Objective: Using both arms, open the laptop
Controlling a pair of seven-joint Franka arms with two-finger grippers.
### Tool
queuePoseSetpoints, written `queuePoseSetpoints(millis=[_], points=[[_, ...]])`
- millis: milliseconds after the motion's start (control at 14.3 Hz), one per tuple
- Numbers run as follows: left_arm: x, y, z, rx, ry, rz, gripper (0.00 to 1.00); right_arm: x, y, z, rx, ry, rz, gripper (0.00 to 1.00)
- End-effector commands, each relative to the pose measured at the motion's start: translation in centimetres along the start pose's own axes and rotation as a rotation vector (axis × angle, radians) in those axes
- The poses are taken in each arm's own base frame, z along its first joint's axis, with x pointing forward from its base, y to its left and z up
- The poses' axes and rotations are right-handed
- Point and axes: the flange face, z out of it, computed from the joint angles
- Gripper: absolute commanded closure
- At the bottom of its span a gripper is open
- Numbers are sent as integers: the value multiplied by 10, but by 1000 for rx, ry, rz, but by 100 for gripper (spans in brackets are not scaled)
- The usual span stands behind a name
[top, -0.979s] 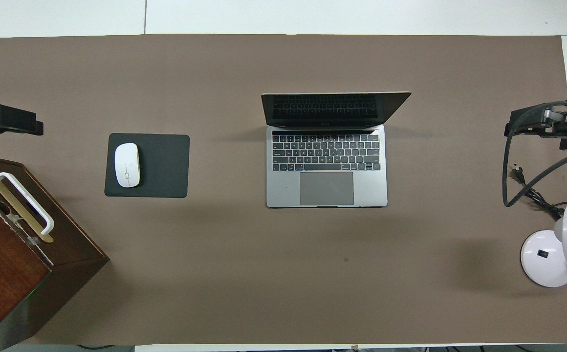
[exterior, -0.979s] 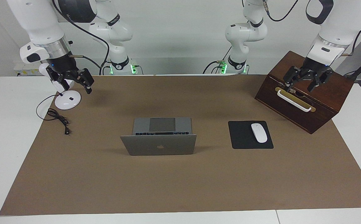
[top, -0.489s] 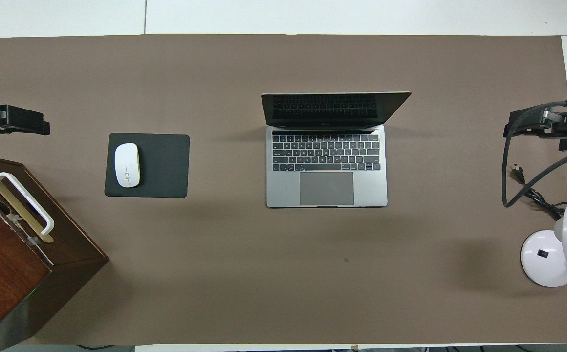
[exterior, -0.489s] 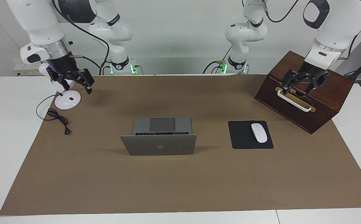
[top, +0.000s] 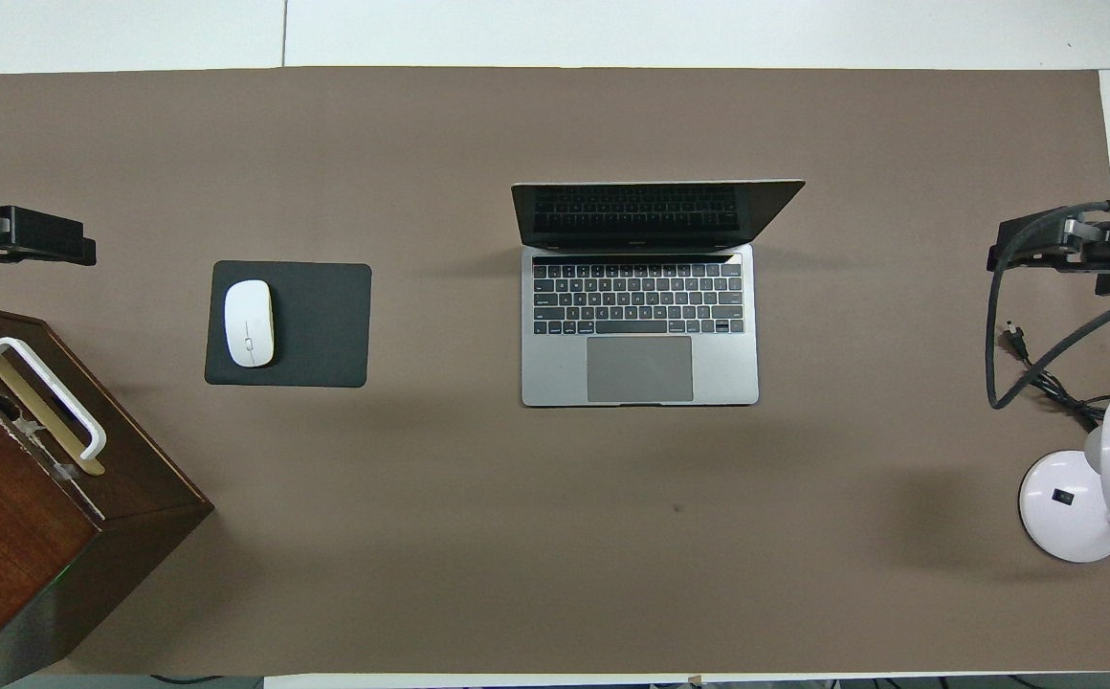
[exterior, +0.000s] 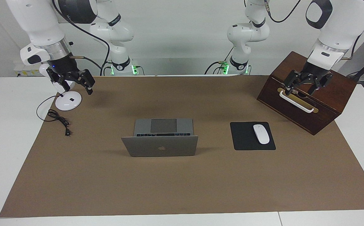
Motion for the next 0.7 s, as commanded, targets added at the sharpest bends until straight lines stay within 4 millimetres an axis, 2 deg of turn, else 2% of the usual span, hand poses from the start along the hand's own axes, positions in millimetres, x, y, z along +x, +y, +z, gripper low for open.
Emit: queuePoseSetpoints(millis=[0,280,489,629], points=[[-8,-3,-2,21,8,-14,0,2,3,0,-3,-5,-50,0],[-8,-3,-2,21,11,-17,0,2,2,1,-26,3,-168,0],[-8,-4,-2,21,10,-18,0,5,4,-2,-51,21,-322,0],[-8,-4,-2,21,13,-18,0,6,6,-3,-61,30,-340,0]])
